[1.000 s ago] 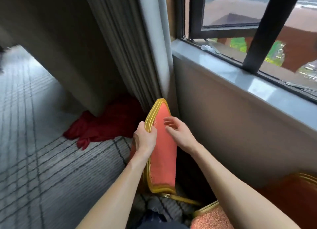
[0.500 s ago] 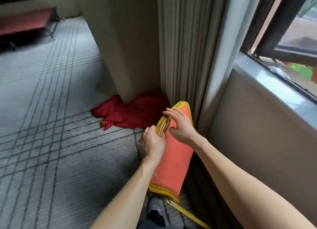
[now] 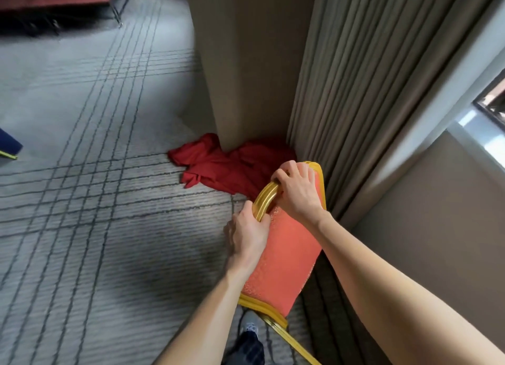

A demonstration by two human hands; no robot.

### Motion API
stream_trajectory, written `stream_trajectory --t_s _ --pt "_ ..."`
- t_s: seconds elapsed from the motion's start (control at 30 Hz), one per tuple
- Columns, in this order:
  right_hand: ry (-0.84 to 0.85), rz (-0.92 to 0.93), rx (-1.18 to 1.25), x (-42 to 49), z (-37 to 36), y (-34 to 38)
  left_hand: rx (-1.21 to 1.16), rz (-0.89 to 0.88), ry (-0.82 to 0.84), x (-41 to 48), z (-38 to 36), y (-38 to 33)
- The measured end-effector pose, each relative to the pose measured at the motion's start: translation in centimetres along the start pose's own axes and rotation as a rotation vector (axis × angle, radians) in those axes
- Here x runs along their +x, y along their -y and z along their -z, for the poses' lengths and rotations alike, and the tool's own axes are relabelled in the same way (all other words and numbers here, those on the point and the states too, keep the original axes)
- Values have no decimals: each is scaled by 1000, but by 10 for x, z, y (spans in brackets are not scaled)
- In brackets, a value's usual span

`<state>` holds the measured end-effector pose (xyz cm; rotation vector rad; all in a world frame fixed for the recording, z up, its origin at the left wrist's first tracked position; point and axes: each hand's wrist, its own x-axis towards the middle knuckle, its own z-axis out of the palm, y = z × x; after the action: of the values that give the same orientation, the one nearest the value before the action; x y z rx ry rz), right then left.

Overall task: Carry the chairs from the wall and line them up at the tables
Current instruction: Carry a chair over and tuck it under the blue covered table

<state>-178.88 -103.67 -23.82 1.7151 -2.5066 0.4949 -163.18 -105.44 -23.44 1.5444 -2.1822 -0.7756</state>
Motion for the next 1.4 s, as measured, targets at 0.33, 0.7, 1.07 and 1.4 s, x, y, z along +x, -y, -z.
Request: stream_trajectory --t_s 0.33,0.7,1.07,1.4 --pt "86 22 46 52 -22 35 -76 34 -27 55 25 32" --pt "-71 126 -29 95 -12 57 47 -76 -45 112 82 40" --pt "-33 279 -89 131 -54 109 142 -25 -120 163 114 86" --pt "243 265 36 190 -96 150 96 82 -153 209 122 138"
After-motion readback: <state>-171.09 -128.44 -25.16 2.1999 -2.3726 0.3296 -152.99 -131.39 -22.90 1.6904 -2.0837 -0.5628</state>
